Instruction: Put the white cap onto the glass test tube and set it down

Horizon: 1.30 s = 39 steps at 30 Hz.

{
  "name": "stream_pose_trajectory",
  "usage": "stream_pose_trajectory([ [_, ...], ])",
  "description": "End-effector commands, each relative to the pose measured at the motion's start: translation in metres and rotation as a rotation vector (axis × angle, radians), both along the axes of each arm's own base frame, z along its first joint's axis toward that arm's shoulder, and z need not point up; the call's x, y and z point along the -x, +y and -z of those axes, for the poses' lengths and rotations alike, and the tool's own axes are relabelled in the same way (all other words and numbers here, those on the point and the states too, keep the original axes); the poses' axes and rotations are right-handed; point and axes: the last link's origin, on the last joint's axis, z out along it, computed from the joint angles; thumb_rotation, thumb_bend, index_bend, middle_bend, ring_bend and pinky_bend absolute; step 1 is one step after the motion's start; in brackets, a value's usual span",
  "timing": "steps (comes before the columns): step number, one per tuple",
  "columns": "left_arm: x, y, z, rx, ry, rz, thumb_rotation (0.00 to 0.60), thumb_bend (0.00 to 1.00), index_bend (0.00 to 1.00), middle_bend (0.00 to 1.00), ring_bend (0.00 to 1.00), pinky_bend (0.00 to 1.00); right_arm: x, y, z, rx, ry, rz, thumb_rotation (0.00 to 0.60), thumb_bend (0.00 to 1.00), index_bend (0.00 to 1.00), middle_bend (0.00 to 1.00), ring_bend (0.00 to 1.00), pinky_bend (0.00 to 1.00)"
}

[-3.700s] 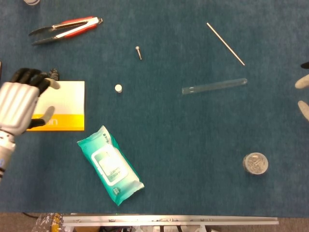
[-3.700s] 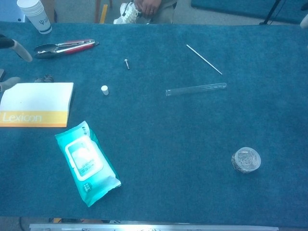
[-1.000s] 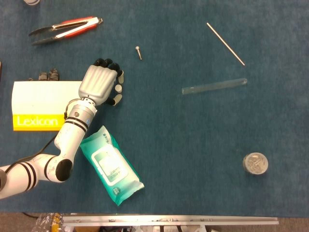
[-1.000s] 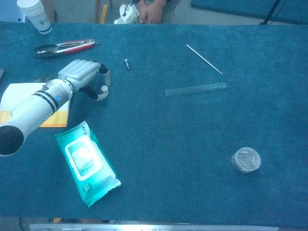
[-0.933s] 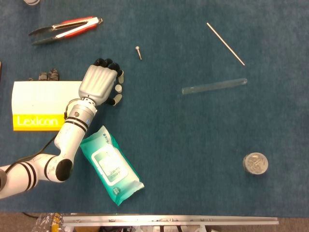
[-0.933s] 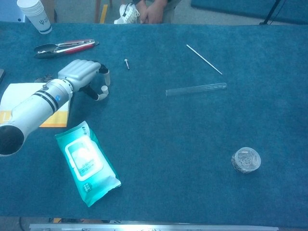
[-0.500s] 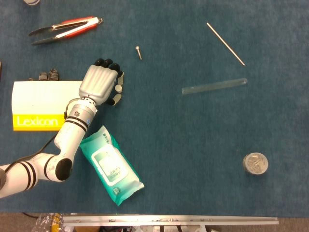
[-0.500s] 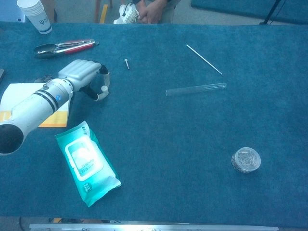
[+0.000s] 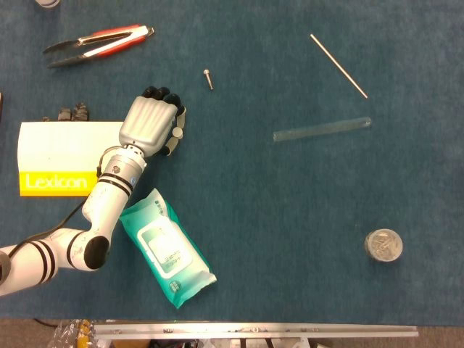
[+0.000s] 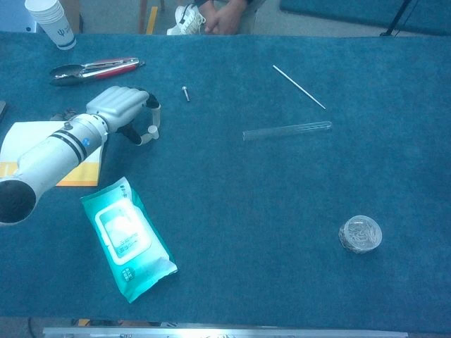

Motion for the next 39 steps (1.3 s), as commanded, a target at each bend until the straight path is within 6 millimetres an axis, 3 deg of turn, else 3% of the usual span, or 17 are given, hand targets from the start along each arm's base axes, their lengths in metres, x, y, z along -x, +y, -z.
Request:
stream_pose_trajectory([
  [1, 0.000, 0.000, 0.000, 0.000, -0.001, 0.000, 0.600, 0.33, 0.47, 0.27, 0.14, 0.13, 0.000, 0.000, 0.000, 0.000, 0.000, 0.001, 0.600, 0.27, 0.45, 0.28, 0.20, 0.36],
  [10, -0.001, -0.001, 0.002, 0.021, -0.044, -0.032, 0.600, 0.33, 0.50, 0.29, 0.14, 0.13, 0.002, 0.001, -0.001, 0.006, -0.001, 0.006, 0.600, 0.27, 0.45, 0.28, 0.20, 0.36],
  [16, -0.001, 0.001, -0.007, 0.028, -0.107, -0.076, 0.600, 0.33, 0.51, 0.30, 0.15, 0.13, 0.002, -0.002, -0.003, 0.011, 0.003, 0.008, 0.600, 0.27, 0.45, 0.28, 0.20, 0.36],
  [26, 0.003, 0.003, -0.061, -0.024, -0.194, -0.112, 0.600, 0.33, 0.51, 0.31, 0.15, 0.13, -0.005, -0.017, 0.003, -0.017, 0.054, -0.020, 0.600, 0.27, 0.45, 0.28, 0.20, 0.36],
  [39, 0.011, -0.020, -0.130, -0.102, -0.219, -0.079, 0.600, 0.33, 0.51, 0.31, 0.15, 0.13, -0.037, -0.045, 0.039, -0.118, 0.204, -0.133, 0.600, 0.27, 0.45, 0.28, 0.20, 0.36],
])
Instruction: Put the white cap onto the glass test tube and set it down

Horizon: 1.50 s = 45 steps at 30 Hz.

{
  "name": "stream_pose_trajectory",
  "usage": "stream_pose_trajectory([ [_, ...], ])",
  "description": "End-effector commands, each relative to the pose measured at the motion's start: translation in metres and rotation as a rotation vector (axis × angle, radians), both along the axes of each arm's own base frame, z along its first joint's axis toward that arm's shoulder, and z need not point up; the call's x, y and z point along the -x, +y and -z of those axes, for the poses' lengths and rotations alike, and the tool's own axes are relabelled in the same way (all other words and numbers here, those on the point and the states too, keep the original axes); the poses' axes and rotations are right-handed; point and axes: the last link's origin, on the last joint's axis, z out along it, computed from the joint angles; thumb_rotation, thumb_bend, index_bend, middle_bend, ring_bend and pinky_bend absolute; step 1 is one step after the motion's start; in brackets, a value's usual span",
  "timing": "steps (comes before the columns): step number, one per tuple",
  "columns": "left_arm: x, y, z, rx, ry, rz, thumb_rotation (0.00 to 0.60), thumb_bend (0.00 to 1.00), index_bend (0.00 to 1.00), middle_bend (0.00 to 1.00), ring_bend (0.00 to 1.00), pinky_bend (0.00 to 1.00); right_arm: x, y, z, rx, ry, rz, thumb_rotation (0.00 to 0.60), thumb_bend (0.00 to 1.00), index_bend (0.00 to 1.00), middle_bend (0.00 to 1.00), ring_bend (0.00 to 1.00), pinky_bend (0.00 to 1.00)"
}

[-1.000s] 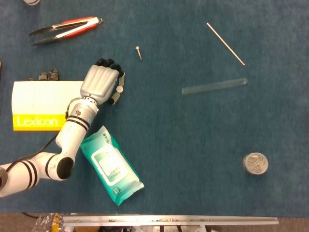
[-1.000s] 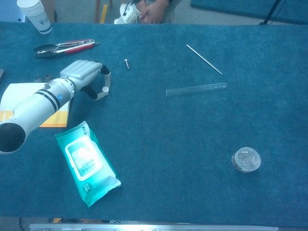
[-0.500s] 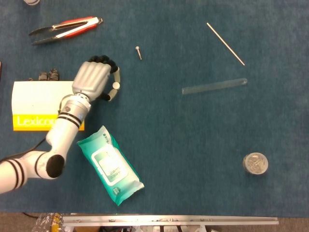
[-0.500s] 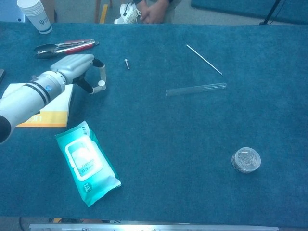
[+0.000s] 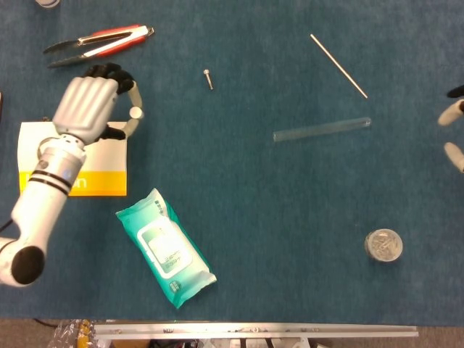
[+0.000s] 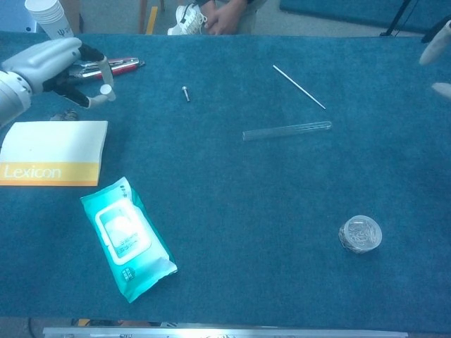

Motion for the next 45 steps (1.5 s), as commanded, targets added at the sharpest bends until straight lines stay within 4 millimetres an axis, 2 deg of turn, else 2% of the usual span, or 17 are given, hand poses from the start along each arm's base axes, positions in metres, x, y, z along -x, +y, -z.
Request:
stream_pose_trajectory([
  [1, 0.002, -0.008, -0.012, -0.016, 0.002, 0.007, 0.600, 0.33, 0.51, 0.31, 0.15, 0.13, -0.012, -0.009, 0.016, -0.043, 0.034, -0.032, 0.600, 0.27, 0.45, 0.28, 0.20, 0.36],
  [10, 0.003, -0.024, -0.037, -0.043, 0.015, 0.028, 0.600, 0.33, 0.51, 0.31, 0.15, 0.13, -0.038, -0.029, 0.054, -0.106, 0.105, -0.091, 0.600, 0.27, 0.45, 0.27, 0.14, 0.26],
  [18, 0.006, -0.030, -0.058, -0.077, 0.028, 0.027, 0.600, 0.33, 0.51, 0.31, 0.15, 0.13, -0.044, -0.041, 0.080, -0.146, 0.147, -0.071, 0.600, 0.27, 0.45, 0.27, 0.13, 0.24],
  [31, 0.010, -0.035, -0.068, -0.086, 0.032, 0.021, 0.600, 0.33, 0.52, 0.31, 0.15, 0.13, -0.040, -0.064, 0.123, -0.177, 0.211, -0.030, 0.600, 0.26, 0.45, 0.27, 0.13, 0.24],
  [45, 0.015, -0.037, -0.073, -0.087, 0.032, 0.020, 0.600, 0.33, 0.52, 0.30, 0.15, 0.13, -0.058, -0.088, 0.170, -0.209, 0.280, -0.015, 0.600, 0.26, 0.45, 0.27, 0.12, 0.23],
])
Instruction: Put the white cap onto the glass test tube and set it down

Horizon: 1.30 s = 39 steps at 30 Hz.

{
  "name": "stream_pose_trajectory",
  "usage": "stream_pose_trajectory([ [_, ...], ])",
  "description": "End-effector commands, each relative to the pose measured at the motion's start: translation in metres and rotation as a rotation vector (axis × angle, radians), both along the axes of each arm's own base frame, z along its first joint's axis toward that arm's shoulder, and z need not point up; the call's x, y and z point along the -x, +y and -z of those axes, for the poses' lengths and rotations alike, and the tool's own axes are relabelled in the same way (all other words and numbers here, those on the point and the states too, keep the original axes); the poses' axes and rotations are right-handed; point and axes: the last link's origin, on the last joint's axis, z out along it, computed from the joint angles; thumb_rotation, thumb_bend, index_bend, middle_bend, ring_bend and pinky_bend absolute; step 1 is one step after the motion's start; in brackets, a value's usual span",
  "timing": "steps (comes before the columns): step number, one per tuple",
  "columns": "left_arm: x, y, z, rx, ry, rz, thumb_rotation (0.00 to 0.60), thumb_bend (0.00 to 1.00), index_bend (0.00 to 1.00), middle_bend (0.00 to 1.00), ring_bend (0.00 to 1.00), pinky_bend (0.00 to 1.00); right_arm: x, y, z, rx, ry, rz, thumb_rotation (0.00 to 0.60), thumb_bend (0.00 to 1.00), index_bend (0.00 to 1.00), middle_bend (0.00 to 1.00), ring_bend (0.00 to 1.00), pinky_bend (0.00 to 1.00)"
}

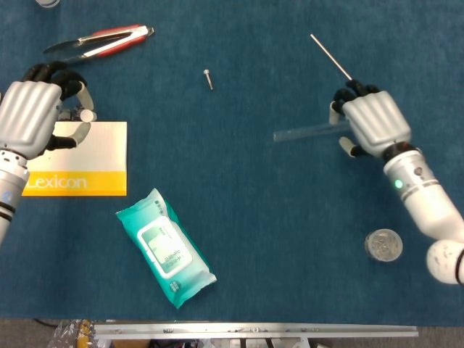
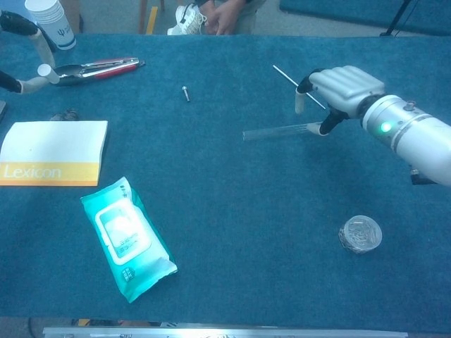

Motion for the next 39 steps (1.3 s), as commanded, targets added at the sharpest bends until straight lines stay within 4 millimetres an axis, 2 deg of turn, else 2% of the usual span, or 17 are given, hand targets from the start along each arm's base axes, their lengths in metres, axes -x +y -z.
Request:
stream_pose_trajectory([
  [1, 0.000, -0.001, -0.001, 0.000, 0.000, 0.000, 0.600, 0.33, 0.52, 0.30, 0.15, 0.13, -0.004, -0.006, 0.011, -0.006, 0.019, 0.005, 0.600, 0.26, 0.45, 0.27, 0.12, 0.23],
  [14, 0.005, -0.002, 0.000, 0.006, -0.003, -0.003, 0.600, 0.33, 0.52, 0.30, 0.15, 0.13, -0.013, -0.019, 0.043, -0.016, 0.057, 0.012, 0.600, 0.26, 0.45, 0.27, 0.12, 0.23],
  [39, 0.014, -0.002, 0.002, 0.021, -0.013, -0.008, 0.600, 0.33, 0.52, 0.30, 0.15, 0.13, -0.014, -0.025, 0.068, -0.007, 0.101, 0.030, 0.600, 0.26, 0.48, 0.27, 0.12, 0.23],
])
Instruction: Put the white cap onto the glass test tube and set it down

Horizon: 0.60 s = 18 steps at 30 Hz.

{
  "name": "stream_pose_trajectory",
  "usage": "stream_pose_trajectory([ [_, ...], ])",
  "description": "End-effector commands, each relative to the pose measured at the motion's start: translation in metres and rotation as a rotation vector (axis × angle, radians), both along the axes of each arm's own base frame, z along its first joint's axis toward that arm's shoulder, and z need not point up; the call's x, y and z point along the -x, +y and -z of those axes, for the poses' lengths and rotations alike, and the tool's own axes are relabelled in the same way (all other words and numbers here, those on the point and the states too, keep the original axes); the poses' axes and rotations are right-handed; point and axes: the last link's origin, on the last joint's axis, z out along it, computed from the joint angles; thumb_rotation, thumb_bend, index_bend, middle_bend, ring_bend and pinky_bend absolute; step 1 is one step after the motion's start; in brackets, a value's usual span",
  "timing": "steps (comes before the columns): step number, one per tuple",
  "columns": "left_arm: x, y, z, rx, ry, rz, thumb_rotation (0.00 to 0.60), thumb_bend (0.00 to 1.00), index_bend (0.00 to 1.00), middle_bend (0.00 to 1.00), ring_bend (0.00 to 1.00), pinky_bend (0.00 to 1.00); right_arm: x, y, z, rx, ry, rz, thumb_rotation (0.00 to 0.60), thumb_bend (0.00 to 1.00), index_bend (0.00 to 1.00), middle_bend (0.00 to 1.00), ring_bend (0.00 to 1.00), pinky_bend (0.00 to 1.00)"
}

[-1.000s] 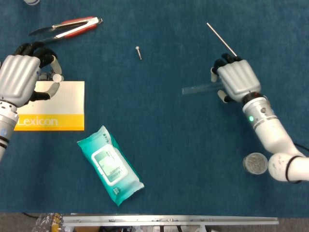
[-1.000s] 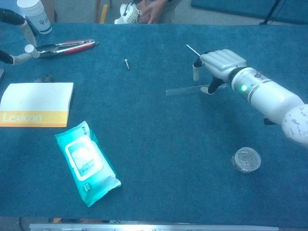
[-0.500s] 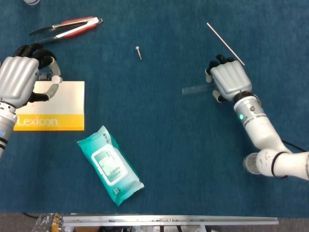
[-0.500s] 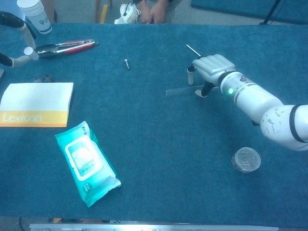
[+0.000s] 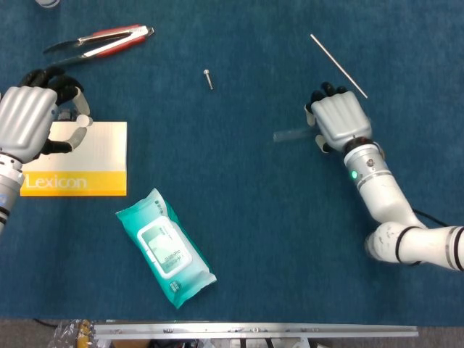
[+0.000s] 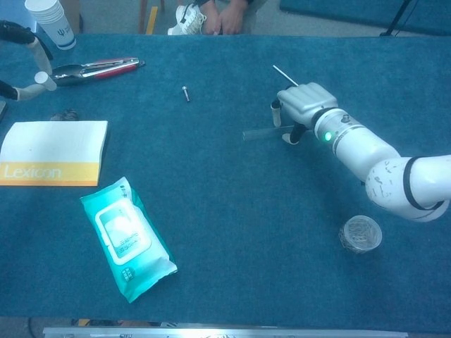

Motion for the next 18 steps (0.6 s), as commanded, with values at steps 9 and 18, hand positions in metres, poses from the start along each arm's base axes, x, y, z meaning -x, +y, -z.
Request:
stream_pose_trajectory([
  [9, 0.0042, 0.0001, 0.0011, 0.003, -0.006, -0.008, 0.600, 0.33, 0.52, 0.30, 0.15, 0.13, -0.0011, -0.0016, 0.0036, 0.013, 0.024, 0.001, 0.600, 0.26, 0.49, 0.27, 0.12, 0.23],
  [18, 0.0064, 0.0007, 0.0015, 0.006, -0.009, -0.013, 0.600, 0.33, 0.52, 0.30, 0.15, 0.13, 0.0008, -0.0032, 0.0058, 0.014, 0.031, 0.016, 0.600, 0.26, 0.49, 0.27, 0.12, 0.23],
])
